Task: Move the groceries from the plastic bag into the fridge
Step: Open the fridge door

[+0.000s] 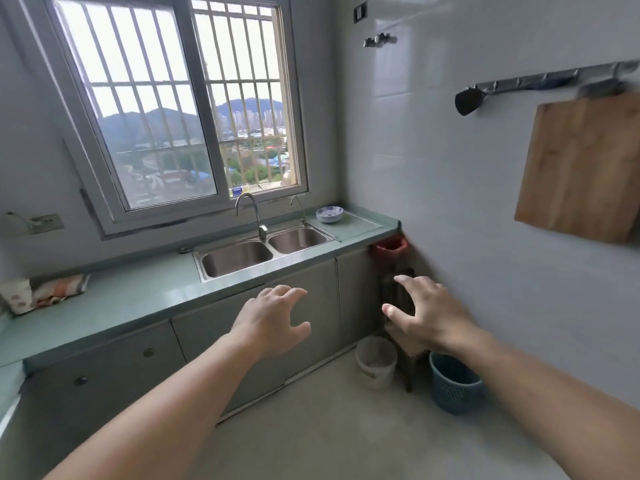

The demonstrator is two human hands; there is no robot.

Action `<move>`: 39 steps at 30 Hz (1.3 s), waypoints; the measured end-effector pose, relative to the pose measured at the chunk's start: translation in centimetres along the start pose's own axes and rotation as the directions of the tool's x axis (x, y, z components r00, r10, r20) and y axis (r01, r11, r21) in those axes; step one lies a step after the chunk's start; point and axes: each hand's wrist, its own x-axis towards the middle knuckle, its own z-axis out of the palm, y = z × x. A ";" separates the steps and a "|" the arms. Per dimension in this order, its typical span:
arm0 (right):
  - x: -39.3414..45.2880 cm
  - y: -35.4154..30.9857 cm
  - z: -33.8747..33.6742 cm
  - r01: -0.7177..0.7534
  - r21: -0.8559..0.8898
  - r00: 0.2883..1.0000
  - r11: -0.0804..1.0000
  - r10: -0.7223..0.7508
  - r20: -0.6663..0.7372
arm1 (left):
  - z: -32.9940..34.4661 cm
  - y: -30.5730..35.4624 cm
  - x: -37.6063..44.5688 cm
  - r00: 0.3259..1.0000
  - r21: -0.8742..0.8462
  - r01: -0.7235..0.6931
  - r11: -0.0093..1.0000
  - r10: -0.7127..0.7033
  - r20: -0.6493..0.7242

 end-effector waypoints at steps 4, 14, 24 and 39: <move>4.3 4.3 -1.3 -0.072 -0.144 0.997 0.987 0.069 -0.028 | 2.0 1.6 8.6 0.997 -0.040 -0.078 0.996 0.078 -0.011; 13.6 14.3 -3.1 -0.432 -0.280 0.898 0.858 0.436 -0.049 | 8.4 8.7 31.0 0.895 -0.297 -0.434 0.851 0.446 -0.030; 11.1 23.8 -8.4 -0.781 -0.262 0.624 0.567 0.730 -0.278 | 12.1 26.1 42.1 0.605 -0.420 -0.727 0.543 0.796 -0.020; 1.9 42.1 -13.6 -0.934 -0.072 0.352 0.350 0.869 -0.347 | 17.3 54.1 43.4 0.309 -0.445 -0.845 0.296 0.950 0.046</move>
